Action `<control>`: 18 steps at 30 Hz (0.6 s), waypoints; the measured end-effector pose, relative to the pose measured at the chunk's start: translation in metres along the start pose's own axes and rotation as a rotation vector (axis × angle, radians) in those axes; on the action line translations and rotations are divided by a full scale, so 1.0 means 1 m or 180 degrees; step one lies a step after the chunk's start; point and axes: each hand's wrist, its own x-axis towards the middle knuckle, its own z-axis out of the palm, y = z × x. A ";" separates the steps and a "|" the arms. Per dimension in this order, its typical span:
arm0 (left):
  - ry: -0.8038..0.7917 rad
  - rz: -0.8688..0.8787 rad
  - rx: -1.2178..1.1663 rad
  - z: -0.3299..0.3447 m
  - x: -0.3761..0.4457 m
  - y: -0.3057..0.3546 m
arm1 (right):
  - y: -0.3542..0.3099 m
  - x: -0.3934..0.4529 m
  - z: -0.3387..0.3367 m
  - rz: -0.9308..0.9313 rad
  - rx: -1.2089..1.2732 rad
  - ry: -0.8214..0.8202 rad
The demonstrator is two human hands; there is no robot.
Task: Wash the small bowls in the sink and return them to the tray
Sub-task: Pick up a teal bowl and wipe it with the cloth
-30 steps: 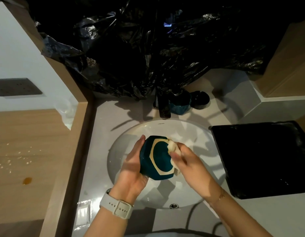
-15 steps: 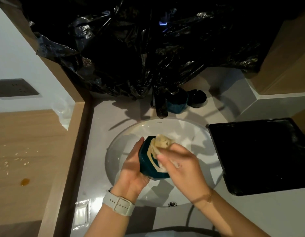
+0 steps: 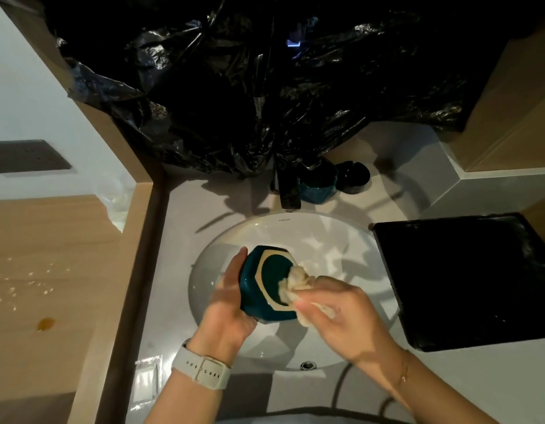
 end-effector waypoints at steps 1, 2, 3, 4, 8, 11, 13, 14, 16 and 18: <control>-0.0004 0.0075 0.0085 0.003 -0.001 -0.002 | 0.003 0.005 -0.003 0.0137 -0.0034 0.0085; -0.0081 0.0075 0.0175 0.005 -0.001 -0.005 | 0.004 0.013 -0.003 0.0187 -0.0054 0.0228; -0.0192 0.0009 0.0216 0.009 -0.002 -0.009 | 0.000 0.021 -0.001 0.0185 -0.0030 0.0385; -0.0264 -0.0075 0.0224 0.013 -0.003 -0.012 | -0.006 0.026 0.004 0.0127 0.0038 0.0489; -0.0255 -0.0105 0.0184 0.008 0.001 -0.004 | -0.024 0.012 0.015 -0.0143 0.0277 0.0279; 0.0040 0.0219 0.0226 0.003 0.001 0.003 | -0.014 0.005 0.002 0.0296 0.0622 -0.0211; 0.0042 0.0484 0.0396 0.002 -0.001 0.003 | -0.013 0.012 -0.007 0.0623 0.1238 0.0209; -0.0019 0.0628 0.0552 0.002 -0.002 0.002 | -0.014 0.017 -0.010 0.0682 0.1505 0.0587; -0.0063 0.0887 0.0911 0.004 -0.006 0.000 | -0.022 0.029 -0.008 0.0611 0.1732 0.0986; -0.0196 0.1007 0.1120 0.008 -0.012 -0.003 | -0.033 0.038 0.003 0.0541 0.1770 0.0838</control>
